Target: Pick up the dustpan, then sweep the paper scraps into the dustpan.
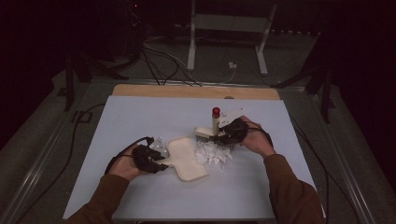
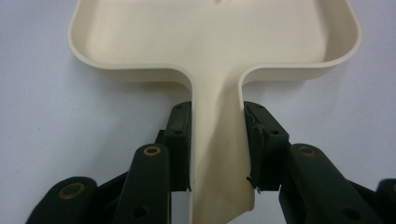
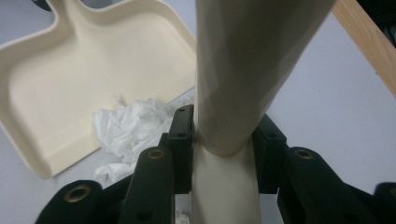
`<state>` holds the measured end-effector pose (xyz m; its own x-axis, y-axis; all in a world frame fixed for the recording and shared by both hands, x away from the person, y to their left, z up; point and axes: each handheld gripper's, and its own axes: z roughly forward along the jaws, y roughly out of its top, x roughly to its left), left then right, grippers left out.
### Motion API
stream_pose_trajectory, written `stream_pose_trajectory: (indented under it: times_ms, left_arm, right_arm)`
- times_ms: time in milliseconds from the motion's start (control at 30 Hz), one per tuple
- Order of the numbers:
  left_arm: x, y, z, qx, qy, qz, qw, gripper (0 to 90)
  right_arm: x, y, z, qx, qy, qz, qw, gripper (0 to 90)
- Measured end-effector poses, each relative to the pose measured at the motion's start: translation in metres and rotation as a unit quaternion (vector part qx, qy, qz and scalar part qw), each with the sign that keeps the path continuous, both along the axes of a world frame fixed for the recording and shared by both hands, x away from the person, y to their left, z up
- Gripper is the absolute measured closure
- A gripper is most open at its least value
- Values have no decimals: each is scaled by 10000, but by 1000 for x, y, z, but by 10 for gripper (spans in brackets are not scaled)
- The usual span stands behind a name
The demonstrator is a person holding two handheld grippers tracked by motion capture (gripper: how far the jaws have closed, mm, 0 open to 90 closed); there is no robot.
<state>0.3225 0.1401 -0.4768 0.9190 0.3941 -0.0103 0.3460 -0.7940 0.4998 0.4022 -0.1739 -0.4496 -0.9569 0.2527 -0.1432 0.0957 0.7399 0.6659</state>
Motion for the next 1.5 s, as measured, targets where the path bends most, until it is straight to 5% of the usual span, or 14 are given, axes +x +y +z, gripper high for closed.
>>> stream_pose_trajectory:
  times_ms: [233, 400, 600, 867, 1167, 1333, 1500]
  left_arm:
    - [1, -2, -1, -9, -12, -2, 10000, 663]
    - [1, -2, -1, -5, -6, -17, 10000, 663]
    - [1, -3, -1, -4, -8, -17, 10000, 663]
    - [1, -4, -1, 8, -30, -38, 10000, 663]
    - [0, -3, -1, 6, -21, -38, 10000, 663]
    - [0, -4, -1, 16, -35, -43, 10000, 663]
    - [-1, -5, -1, 8, -17, -70, 10000, 663]
  right_arm:
    - [-8, 2, 2, -77, 17, 304, 9995, 672]
    - [-8, 1, 6, 35, -80, 193, 9998, 673]
    - [-8, -6, 14, 445, -174, -230, 9986, 672]
    - [-6, -19, 25, 834, -205, -989, 9914, 672]
    - [-6, -41, 29, 1160, -168, -1994, 9729, 672]
    - [-11, -48, 25, 869, -199, -2560, 9626, 672]
    - [-22, -49, 14, 555, -151, -3235, 9445, 672]
